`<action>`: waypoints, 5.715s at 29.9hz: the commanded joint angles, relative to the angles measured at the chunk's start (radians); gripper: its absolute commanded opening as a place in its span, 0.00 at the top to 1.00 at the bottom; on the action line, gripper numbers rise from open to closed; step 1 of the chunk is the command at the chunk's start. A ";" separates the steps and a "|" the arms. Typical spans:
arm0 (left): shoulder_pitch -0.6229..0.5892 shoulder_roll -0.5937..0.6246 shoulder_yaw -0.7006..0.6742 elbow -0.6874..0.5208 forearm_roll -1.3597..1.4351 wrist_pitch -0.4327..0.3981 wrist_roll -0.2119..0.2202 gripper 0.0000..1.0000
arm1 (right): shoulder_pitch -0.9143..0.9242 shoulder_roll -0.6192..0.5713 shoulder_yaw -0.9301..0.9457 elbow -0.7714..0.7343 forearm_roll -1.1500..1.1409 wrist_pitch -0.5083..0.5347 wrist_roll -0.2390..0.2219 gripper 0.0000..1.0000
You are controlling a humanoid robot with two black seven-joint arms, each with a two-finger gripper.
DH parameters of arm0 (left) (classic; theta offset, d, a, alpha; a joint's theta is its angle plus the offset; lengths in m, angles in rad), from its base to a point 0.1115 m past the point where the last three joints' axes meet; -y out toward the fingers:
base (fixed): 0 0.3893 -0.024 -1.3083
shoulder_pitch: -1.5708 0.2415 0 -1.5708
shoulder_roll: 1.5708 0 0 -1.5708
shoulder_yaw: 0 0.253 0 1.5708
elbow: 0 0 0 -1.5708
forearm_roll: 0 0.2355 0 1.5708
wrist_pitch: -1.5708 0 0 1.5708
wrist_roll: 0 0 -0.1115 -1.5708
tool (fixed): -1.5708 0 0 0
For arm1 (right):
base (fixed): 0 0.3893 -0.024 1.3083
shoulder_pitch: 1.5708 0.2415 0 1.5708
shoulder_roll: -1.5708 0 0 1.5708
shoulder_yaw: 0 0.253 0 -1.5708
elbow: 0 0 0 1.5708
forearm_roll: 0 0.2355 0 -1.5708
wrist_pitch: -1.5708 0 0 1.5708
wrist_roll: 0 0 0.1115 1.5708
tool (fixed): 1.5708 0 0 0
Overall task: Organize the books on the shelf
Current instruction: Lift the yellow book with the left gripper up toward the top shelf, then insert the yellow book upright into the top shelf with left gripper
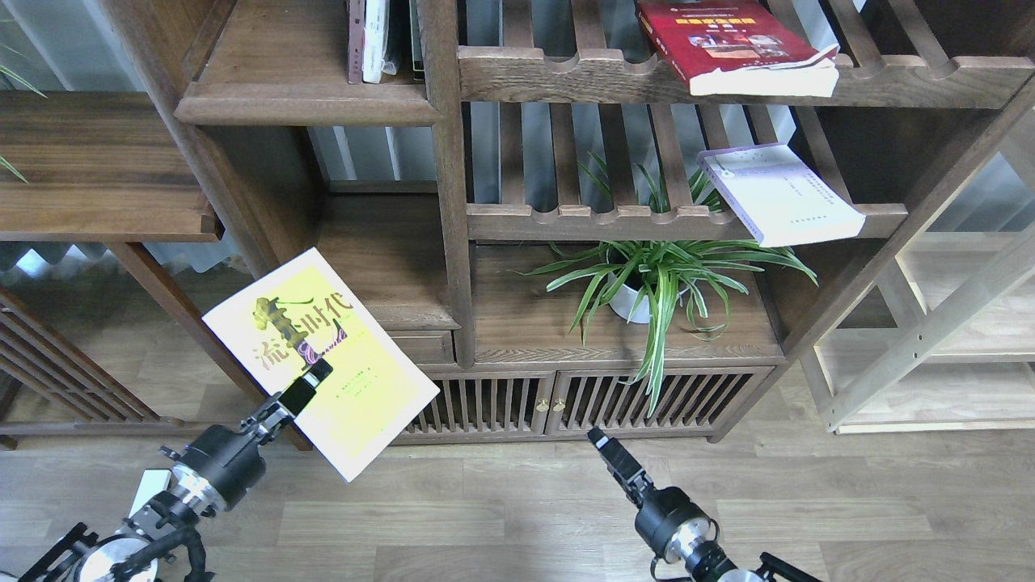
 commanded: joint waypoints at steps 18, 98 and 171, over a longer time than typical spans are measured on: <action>0.151 -0.002 -0.422 -0.378 0.165 0.000 0.184 0.98 | 0.031 0.003 0.000 -0.029 0.040 0.000 0.003 0.01; -0.837 0.305 -0.164 -0.098 0.198 0.407 0.403 0.96 | 0.026 0.008 -0.002 -0.032 0.050 0.000 0.006 0.01; -1.237 0.088 0.213 0.392 0.377 0.507 0.403 0.97 | -0.035 0.008 -0.002 0.037 0.071 0.000 0.008 0.01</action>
